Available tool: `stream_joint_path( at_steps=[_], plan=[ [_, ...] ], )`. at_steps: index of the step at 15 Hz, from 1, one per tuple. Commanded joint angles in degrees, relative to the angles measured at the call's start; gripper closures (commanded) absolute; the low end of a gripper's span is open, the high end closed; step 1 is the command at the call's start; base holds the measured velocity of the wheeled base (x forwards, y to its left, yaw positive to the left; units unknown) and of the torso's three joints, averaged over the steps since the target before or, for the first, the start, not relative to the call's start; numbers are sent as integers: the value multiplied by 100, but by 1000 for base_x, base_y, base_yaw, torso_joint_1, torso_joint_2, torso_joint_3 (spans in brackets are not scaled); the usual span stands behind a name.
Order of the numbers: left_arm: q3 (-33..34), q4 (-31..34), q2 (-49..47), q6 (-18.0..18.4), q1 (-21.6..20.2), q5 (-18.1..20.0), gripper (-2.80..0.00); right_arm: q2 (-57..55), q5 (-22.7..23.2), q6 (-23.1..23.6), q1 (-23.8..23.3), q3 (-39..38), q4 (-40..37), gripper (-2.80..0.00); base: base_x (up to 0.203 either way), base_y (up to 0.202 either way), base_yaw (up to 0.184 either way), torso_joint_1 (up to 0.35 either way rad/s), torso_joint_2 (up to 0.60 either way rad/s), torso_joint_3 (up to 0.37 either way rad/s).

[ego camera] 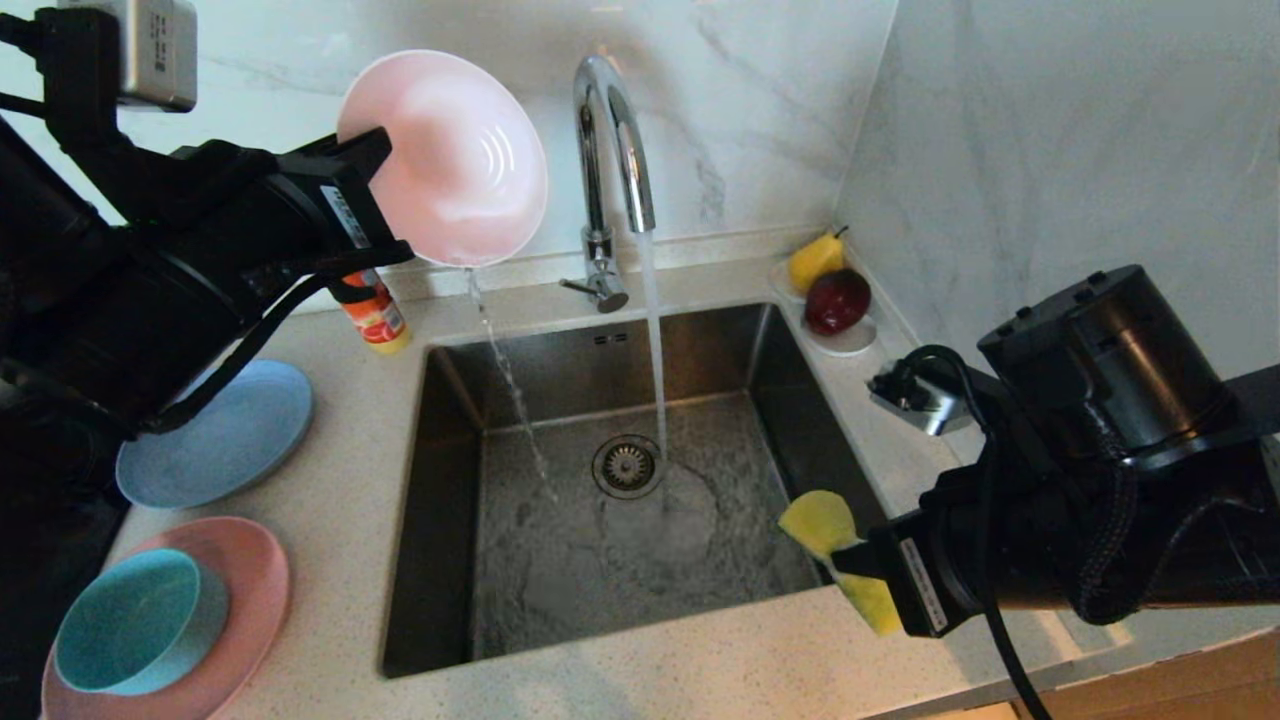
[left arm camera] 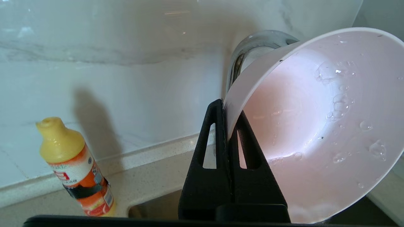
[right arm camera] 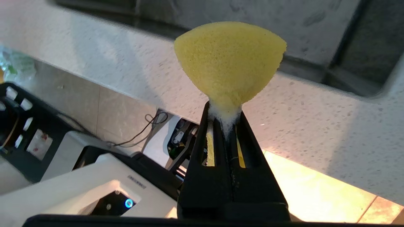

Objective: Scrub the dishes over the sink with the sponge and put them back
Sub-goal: Wash the bowl, then wipe the bowl

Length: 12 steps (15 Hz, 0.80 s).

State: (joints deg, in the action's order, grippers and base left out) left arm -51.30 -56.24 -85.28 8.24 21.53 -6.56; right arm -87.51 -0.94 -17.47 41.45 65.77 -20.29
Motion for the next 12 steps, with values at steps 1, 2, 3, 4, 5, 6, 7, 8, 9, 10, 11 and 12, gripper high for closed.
stream_joint_path(
  at_steps=[1,2,3,4,5,6,7,8,9,10,11,12],
  plan=[
    [96,630,141,-23,0,-22,0,50,6,-2,50,36,-2,0,0,0,0,0,0,0],
    [128,1180,211,-150,0,-25,0,65,6,-2,78,59,7,0,0,0,0,0,0,0],
    [106,1758,253,-321,-2,-45,0,94,12,-2,113,65,14,0,0,0,0,0,0,0],
    [26,2502,318,-551,-15,-63,0,149,12,-2,171,74,23,0,0,0,0,0,0,0],
    [-114,3301,398,-822,-30,-75,0,202,37,-2,249,97,22,0,0,0,0,0,0,0],
    [-270,4009,503,-1085,-39,-66,0,223,79,-2,307,134,19,0,0,0,0,0,0,0],
    [-427,4783,664,-1301,-41,7,0,246,145,-2,394,265,-15,0,0,0,0,0,0,0],
    [-506,5289,830,-1446,-43,124,0,254,268,-2,472,376,-31,0,0,0,0,0,0,0],
    [-460,5409,902,-1482,-3,198,0,260,460,-8,527,471,-62,0,0,0,0,0,0,0],
    [-372,5406,942,-1459,108,176,0,261,587,-10,565,595,-180,0,0,0,0,0,0,0],
    [-292,5417,968,-1455,212,151,0,258,681,-15,618,749,-357,0,0,0,0,0,0,0],
    [-179,5414,970,-1445,349,98,0,232,786,-35,677,927,-525,0,0,0,0,0,0,0]
  ],
)
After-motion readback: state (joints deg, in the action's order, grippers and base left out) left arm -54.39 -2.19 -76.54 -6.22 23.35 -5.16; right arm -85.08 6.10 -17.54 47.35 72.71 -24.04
